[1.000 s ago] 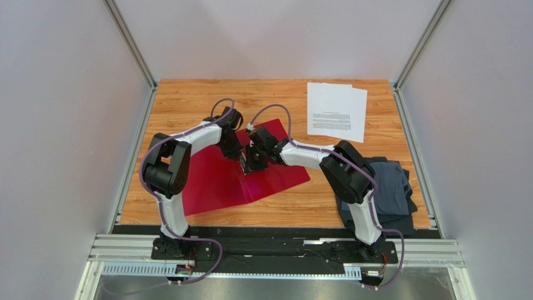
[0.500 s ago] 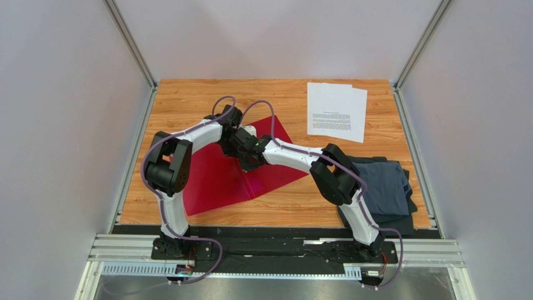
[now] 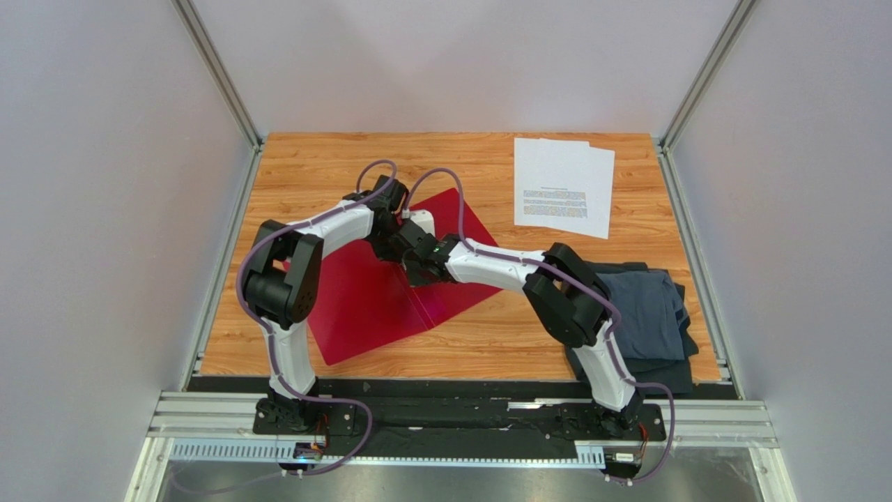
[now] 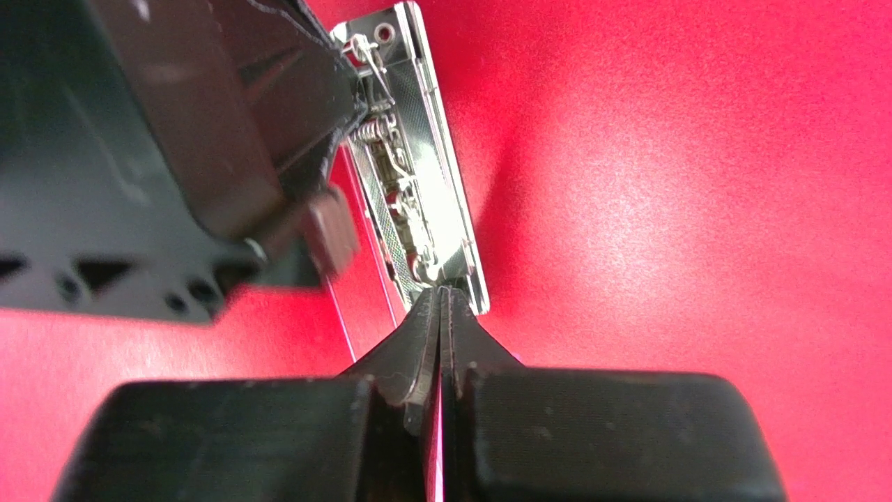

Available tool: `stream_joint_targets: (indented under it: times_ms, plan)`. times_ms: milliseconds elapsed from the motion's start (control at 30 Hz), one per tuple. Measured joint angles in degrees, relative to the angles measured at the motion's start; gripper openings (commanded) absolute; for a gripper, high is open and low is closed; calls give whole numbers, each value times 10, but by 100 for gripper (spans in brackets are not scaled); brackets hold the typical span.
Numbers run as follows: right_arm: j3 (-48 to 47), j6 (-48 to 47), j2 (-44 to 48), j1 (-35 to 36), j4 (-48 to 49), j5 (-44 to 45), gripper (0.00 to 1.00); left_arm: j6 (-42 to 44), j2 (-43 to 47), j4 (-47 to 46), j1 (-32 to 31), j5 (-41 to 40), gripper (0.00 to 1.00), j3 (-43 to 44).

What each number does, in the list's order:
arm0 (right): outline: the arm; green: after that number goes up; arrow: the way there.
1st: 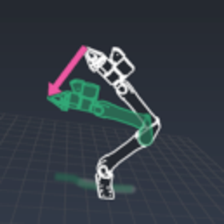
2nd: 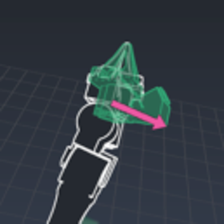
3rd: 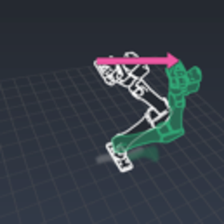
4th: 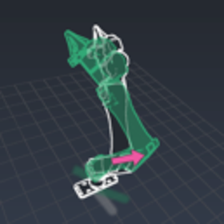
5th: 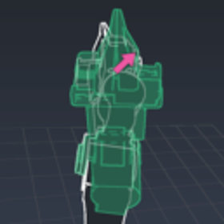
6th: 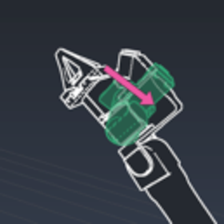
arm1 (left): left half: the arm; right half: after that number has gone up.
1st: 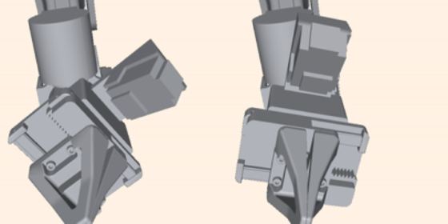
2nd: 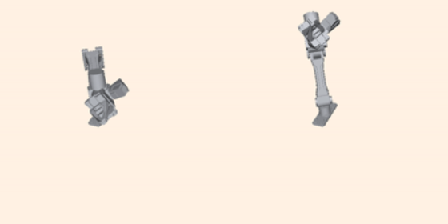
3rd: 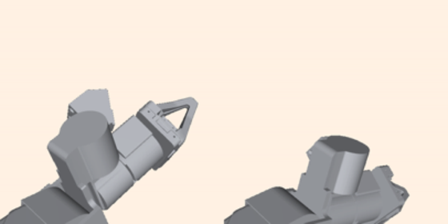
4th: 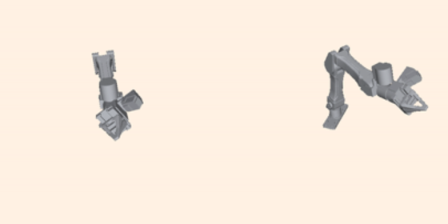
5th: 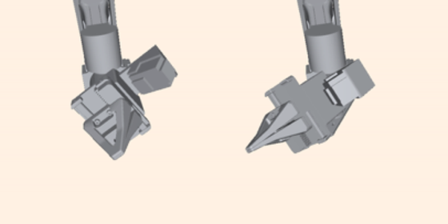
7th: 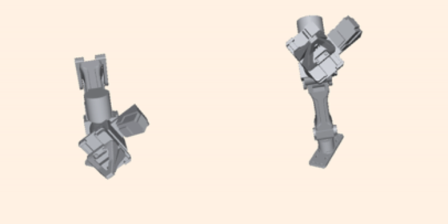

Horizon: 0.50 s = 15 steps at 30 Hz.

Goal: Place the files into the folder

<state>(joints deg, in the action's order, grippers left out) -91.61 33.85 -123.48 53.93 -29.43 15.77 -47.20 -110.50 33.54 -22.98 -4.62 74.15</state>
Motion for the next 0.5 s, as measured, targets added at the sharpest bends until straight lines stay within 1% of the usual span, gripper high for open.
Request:
stream_joint_targets:
  times_ms: [100,233,267,333,367,433,500]
  plan:
    - [42,-12,23,-13,31,-25,0,1,0,-1,-2,-3,0,0]
    - [47,-30,30,-48,32,-74,0,5,0,-3,-4,-3,0,0]
    - [47,-33,30,-57,32,-85,7,7,0,-4,-4,-3,0,-1]
    - [51,-36,33,-71,38,-116,16,11,0,-5,-5,-3,0,-1]
    - [56,-34,37,-76,40,-125,27,13,0,-5,-5,-2,0,-1]
    - [80,-30,54,-87,50,-162,37,16,0,-6,-5,-2,0,-1]
    - [99,-22,65,-91,69,-196,40,18,0,-6,-5,0,0,-1]
